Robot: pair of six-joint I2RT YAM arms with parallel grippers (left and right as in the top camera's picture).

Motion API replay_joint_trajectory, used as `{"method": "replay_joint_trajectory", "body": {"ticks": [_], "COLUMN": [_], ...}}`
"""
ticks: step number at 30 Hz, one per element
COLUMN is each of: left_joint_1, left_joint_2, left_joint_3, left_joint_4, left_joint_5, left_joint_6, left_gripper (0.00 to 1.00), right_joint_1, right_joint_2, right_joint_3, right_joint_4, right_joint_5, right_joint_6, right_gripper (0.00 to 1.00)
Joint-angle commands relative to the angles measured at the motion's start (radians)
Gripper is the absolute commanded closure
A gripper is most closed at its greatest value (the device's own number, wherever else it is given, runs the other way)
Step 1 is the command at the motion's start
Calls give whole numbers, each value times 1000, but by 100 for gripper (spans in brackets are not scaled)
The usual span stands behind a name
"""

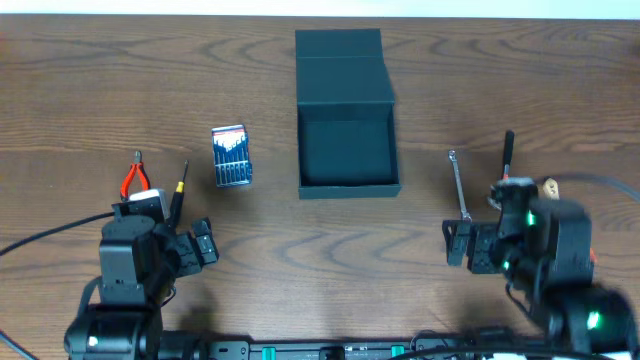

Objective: Pack container
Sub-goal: 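Move the right gripper over the silver wrench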

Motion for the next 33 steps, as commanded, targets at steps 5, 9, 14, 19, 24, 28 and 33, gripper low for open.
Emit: {"method": "replay_joint_trajectory", "body": {"ticks": [5,9,14,19,24,28,33], "left_joint_1": [-3,-3,-3,-3,-3,-3,-3], "left_joint_2": [34,35,35,35,35,35,35], "left_joint_3": [40,40,40,40,40,40,40], "left_joint_4": [-86,-86,-86,-86,-82,-82,-78], "left_joint_5": [13,37,36,36,35,31,7], "left_joint_6": [-10,-10,-10,-10,-10,-10,-10], "left_gripper": [1,2,1,2,1,2,1], "right_joint_1": [-10,-60,-171,-190,-179,-173,-169], "right_joint_2": [299,441,619,779,876,913,915], "right_joint_3": [391,520,570,561,512,449,332], "right_joint_4": [-278,-362,-333,-257,-121,-14,142], "right_joint_5": [16,132,132,103,103,103,88], "right_joint_6": [-126,-78,-88,-120,-154,-217,-318], "right_gripper": [1,1,1,1,2,5,5]}}
